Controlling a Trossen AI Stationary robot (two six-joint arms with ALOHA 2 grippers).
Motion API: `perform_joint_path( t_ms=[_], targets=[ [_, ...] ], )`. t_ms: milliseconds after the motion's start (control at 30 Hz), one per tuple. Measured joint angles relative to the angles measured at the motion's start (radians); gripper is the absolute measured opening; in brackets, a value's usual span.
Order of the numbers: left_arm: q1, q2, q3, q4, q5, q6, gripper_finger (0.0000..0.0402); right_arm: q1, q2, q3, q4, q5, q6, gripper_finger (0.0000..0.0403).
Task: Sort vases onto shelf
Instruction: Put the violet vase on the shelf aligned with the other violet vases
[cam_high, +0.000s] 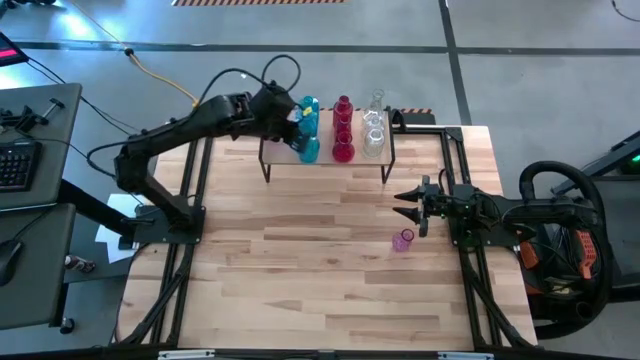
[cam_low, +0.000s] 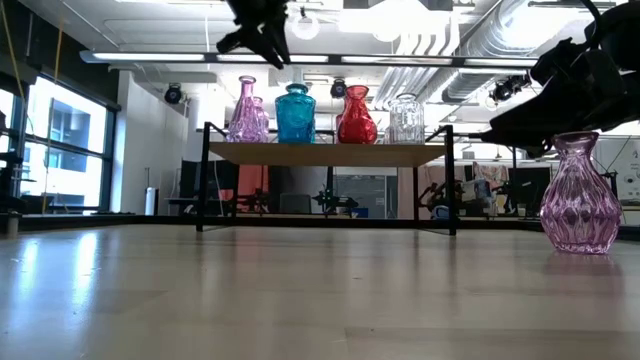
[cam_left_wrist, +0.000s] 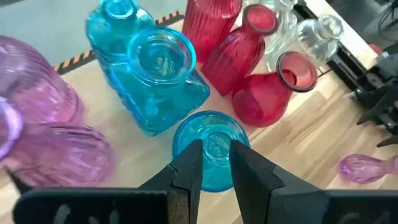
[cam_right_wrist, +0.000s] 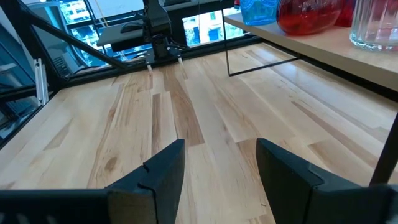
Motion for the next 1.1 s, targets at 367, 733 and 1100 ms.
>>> perform_joint_path(
  t_ms=[367, 733, 1100],
  targets=[
    [-0.084, -0.133, 0.000, -0.132, -0.044, 0.110, 0.0072, 0.000, 0.000, 0.000, -0.003, 0.000, 0.000, 0.0181],
    [-0.321, -0.362, -0.150, -0.111, -0.267, 0.096, 0.0072, 0.000, 0.000, 0.000, -0.003, 0.000, 0.000, 0.0181],
    [-0.569, -0.645, -0.481, 0.078, -0.351, 0.023, 0.0071, 0.000, 0.000, 0.000, -0.004, 0.000, 0.000, 0.0181]
  ],
)
